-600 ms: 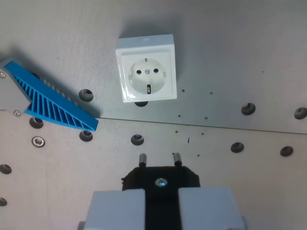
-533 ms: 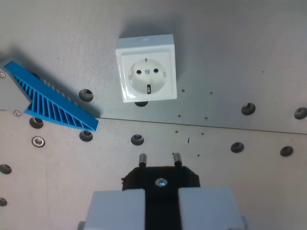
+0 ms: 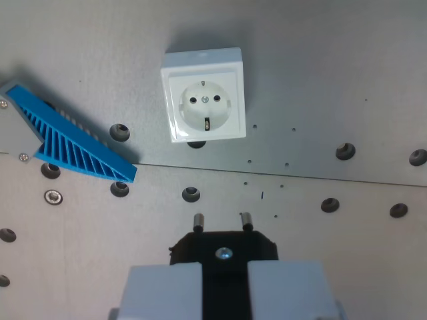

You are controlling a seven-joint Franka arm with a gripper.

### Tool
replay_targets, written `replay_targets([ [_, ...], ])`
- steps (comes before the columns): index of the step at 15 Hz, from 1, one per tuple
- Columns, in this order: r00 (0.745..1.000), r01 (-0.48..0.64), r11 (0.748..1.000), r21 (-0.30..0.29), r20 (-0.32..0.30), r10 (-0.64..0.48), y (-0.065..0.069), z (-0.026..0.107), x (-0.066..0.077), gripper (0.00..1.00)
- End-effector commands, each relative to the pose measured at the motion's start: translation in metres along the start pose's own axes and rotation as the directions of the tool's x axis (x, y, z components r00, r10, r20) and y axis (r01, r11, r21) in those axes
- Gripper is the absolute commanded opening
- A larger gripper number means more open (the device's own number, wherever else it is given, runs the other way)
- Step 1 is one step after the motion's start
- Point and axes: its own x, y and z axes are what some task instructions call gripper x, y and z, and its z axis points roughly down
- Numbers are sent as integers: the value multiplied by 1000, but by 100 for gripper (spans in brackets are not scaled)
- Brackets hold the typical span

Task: Move above the white socket

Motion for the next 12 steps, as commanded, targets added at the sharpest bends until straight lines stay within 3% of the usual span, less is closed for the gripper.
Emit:
replay_targets([
  [1,1000,5,1000,0,-3,-5,0,2,0,0],
  [12,998,32,999,-3,-46,-32,-1,20,-1,0],
])
